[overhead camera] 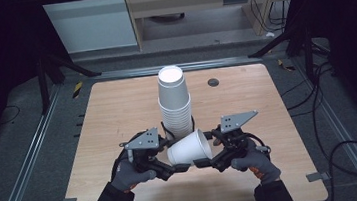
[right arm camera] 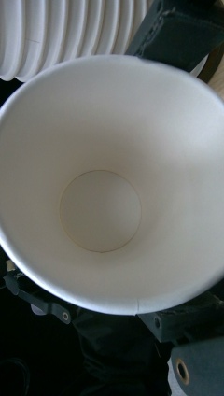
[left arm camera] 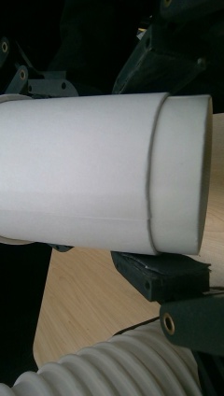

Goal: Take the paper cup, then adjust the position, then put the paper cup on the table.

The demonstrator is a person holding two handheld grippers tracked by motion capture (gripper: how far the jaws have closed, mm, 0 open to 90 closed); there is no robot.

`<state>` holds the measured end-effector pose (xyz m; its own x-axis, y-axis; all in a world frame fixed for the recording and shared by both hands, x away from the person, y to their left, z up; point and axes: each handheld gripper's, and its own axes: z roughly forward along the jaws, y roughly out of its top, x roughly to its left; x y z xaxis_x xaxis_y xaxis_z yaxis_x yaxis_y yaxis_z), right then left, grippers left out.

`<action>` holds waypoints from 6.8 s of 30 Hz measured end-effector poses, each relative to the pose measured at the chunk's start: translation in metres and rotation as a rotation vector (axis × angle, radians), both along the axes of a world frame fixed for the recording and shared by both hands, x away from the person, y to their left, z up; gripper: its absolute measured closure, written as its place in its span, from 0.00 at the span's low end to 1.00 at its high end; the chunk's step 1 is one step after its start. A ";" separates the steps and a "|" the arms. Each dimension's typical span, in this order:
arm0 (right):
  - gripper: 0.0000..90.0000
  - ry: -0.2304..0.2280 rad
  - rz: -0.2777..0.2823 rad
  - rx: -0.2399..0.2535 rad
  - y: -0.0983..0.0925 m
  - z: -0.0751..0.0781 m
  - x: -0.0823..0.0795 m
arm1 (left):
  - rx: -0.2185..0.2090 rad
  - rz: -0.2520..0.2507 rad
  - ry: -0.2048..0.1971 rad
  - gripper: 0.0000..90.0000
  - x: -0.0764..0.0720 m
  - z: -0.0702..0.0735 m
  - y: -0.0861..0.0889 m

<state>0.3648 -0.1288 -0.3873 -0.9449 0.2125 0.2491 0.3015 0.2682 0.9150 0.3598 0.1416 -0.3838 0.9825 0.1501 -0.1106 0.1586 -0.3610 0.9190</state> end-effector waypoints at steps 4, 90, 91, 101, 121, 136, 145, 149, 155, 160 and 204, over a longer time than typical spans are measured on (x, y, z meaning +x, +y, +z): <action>0.11 0.003 0.008 0.007 0.000 0.000 0.000 | 0.004 -0.007 0.002 0.26 0.000 0.000 0.001; 0.11 0.008 -0.507 -0.316 -0.107 0.023 0.020 | 0.193 0.623 0.173 0.22 0.013 -0.059 0.102; 0.11 0.011 -0.511 -0.320 -0.108 0.023 0.021 | 0.193 0.626 0.176 0.22 0.013 -0.060 0.102; 0.11 0.055 -0.627 -0.397 -0.122 0.017 0.036 | 0.210 0.657 0.198 0.22 0.017 -0.065 0.109; 0.11 0.059 -0.718 -0.508 -0.128 0.029 0.057 | 0.261 0.696 0.226 0.21 0.022 -0.074 0.115; 0.11 0.071 -0.789 -0.621 -0.134 0.026 0.068 | 0.269 0.699 0.231 0.21 0.020 -0.076 0.117; 0.11 0.115 -0.788 -0.705 -0.130 0.016 0.080 | 0.278 0.705 0.235 0.21 0.021 -0.077 0.120; 0.11 0.126 -0.791 -0.763 -0.129 0.012 0.085 | 0.286 0.711 0.230 0.21 0.021 -0.077 0.121; 0.11 0.154 -0.799 -0.824 -0.129 0.006 0.091 | 0.288 0.714 0.225 0.21 0.021 -0.076 0.122; 0.11 0.189 -0.792 -0.860 -0.128 -0.003 0.096 | 0.280 0.721 0.217 0.21 0.020 -0.074 0.123; 0.08 0.351 -0.724 -1.031 -0.133 -0.032 0.109 | 0.270 0.728 0.210 0.21 0.020 -0.070 0.128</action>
